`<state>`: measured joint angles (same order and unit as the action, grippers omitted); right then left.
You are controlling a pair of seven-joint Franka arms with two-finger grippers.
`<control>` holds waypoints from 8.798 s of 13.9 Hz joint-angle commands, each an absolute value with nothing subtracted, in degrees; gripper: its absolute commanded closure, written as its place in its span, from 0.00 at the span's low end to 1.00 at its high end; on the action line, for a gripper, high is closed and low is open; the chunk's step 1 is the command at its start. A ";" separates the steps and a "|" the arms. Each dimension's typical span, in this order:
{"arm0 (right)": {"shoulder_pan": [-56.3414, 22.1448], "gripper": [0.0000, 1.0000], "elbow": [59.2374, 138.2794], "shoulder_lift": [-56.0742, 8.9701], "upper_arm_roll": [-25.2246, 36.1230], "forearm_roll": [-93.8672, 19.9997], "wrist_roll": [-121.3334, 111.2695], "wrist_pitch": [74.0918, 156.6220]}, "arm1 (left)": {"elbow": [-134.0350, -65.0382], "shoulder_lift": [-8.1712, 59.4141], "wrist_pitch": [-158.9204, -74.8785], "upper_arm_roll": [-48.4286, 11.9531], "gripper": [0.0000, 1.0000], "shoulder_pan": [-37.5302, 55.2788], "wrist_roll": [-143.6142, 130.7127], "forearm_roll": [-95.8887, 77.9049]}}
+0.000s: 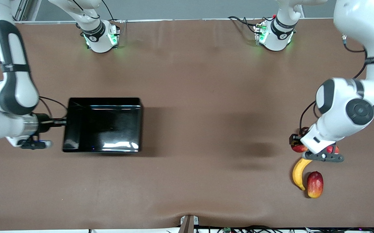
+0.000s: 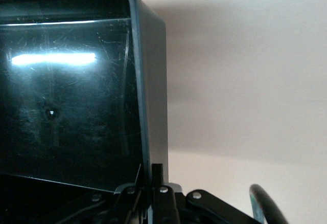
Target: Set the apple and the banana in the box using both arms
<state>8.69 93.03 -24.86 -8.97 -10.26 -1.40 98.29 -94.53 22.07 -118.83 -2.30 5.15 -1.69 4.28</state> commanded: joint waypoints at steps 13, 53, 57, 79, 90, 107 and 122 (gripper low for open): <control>-19.41 1.00 85.78 -37.96 -14.24 -9.23 33.04 121.09 | -96.24 16.69 -110.11 -21.88 1.00 9.74 -39.36 4.39; 0.70 0.00 85.41 3.07 6.33 0.26 1.14 77.60 | -88.68 38.75 -126.99 -20.05 0.00 -10.63 15.36 21.77; -0.96 0.00 86.75 3.78 6.07 1.22 1.05 77.61 | -88.68 42.27 -134.10 -18.56 0.00 -10.63 20.81 29.60; -2.20 0.00 83.85 3.16 6.68 -1.14 0.79 78.57 | -87.80 32.53 -122.10 -28.37 1.00 -10.02 14.28 22.94; -1.67 0.00 84.81 2.29 6.68 -0.62 0.79 80.24 | -77.71 39.89 -118.04 -32.78 1.00 12.63 -29.33 23.38; -1.85 0.00 85.78 2.29 6.59 -0.88 0.79 79.89 | -75.15 53.61 -128.31 -18.55 1.00 31.29 -41.31 23.12; -1.85 0.00 85.96 2.29 6.59 -0.88 0.79 79.63 | -76.03 28.76 -113.23 -19.16 0.00 15.05 -42.10 21.89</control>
